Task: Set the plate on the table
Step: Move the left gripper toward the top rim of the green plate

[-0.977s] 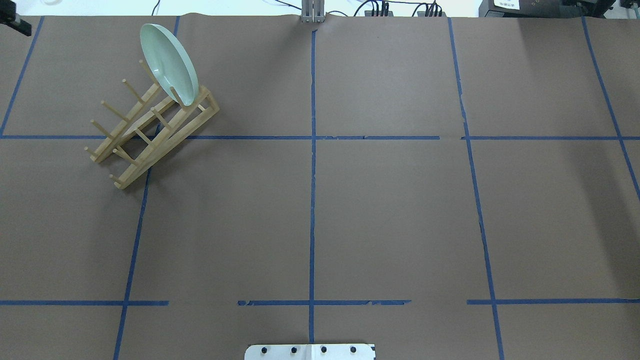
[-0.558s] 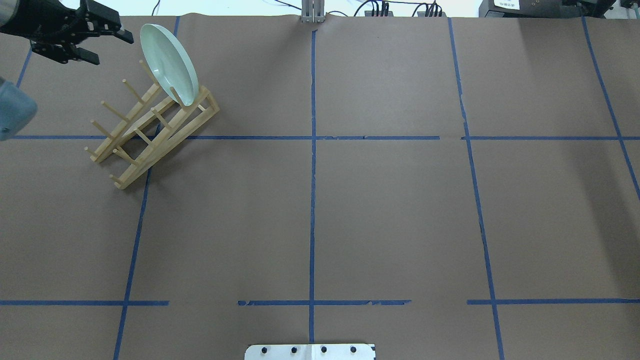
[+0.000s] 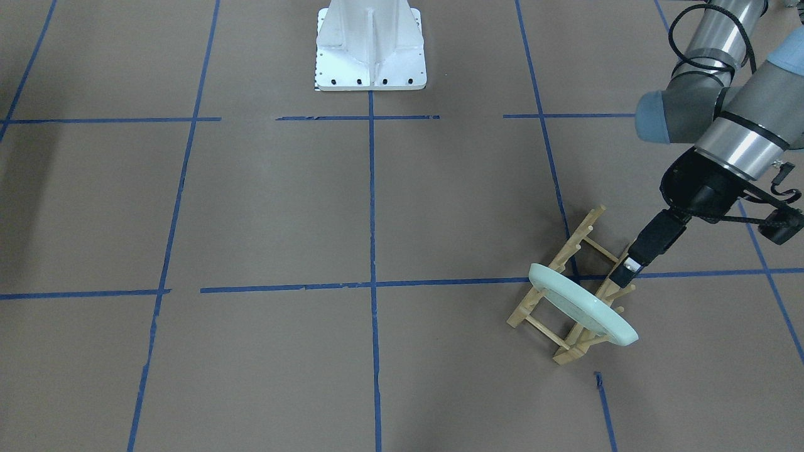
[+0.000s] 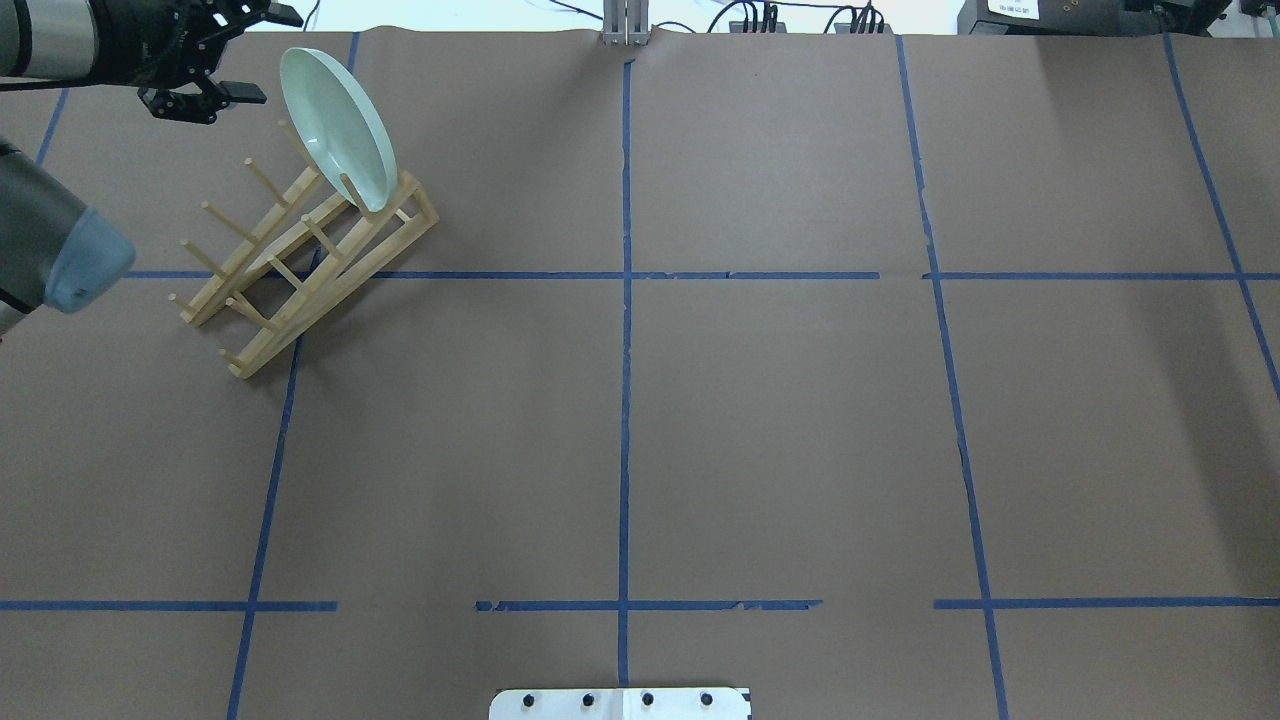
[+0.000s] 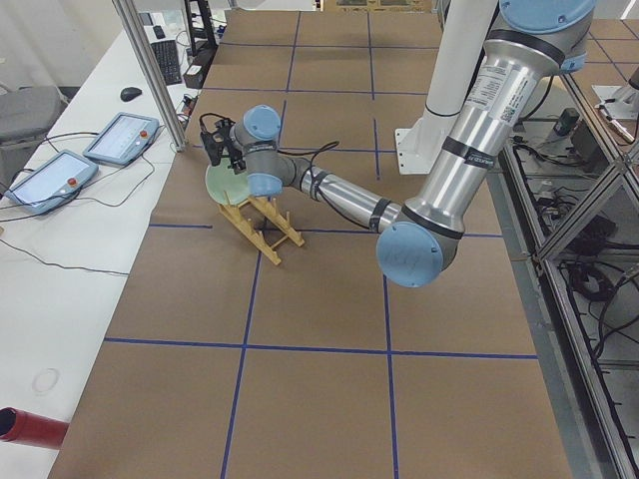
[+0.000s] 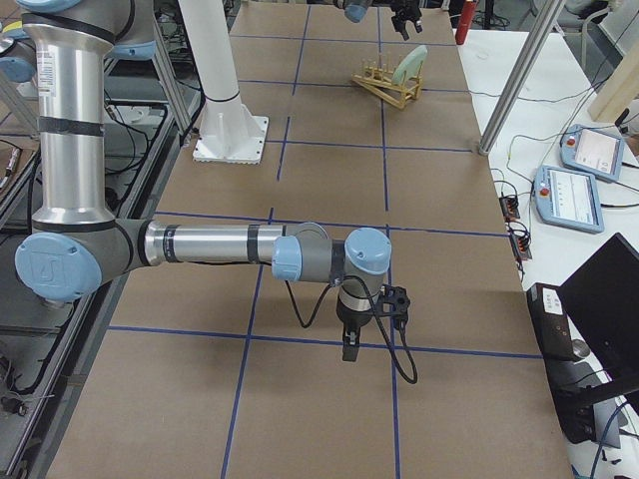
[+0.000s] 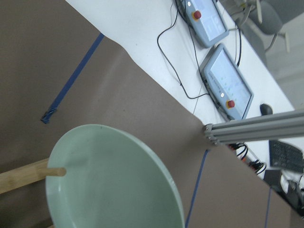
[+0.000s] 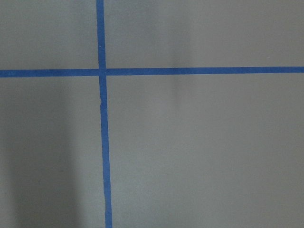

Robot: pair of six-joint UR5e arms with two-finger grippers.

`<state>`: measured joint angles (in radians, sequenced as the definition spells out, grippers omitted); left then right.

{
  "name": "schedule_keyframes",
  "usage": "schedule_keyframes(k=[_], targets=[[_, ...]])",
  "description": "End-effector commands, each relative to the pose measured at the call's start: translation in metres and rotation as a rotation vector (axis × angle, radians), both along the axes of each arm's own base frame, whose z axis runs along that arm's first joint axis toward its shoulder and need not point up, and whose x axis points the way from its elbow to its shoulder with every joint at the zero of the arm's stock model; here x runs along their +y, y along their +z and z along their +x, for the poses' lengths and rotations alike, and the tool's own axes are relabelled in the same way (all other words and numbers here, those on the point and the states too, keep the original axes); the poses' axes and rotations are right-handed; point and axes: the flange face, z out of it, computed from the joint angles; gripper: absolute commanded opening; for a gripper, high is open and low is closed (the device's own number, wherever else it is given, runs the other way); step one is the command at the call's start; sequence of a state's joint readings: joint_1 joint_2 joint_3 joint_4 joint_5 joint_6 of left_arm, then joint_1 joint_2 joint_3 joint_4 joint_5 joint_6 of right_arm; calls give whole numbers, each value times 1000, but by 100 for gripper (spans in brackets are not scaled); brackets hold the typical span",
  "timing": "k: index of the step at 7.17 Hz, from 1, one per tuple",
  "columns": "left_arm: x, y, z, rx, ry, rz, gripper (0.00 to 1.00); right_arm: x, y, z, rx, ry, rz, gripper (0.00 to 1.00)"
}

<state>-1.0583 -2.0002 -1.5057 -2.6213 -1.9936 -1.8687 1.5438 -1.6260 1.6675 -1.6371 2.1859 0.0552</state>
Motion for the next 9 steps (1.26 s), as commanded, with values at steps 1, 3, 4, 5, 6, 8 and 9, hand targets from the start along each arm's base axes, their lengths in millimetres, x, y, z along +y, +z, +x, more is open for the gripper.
schedule_keyframes(k=[1, 3, 4, 5, 6, 8, 9], targets=[[2, 2, 36, 42, -68, -30, 100, 0, 0, 0, 0, -1, 0, 100], [4, 5, 42, 35, -60, -31, 91, 0, 0, 0, 0, 1, 0, 100], [3, 5, 42, 35, -58, -32, 62, 0, 0, 0, 0, 1, -1, 100], [3, 3, 43, 36, -57, -30, 47, 0, 0, 0, 0, 1, 0, 100], [1, -3, 44, 40, -58, -23, 46, 0, 0, 0, 0, 1, 0, 100], [-2, -3, 51, 37, -52, -27, 44, 0, 0, 0, 0, 1, 0, 100], [-2, -2, 51, 36, -51, -28, 37, 0, 0, 0, 0, -1, 0, 100]])
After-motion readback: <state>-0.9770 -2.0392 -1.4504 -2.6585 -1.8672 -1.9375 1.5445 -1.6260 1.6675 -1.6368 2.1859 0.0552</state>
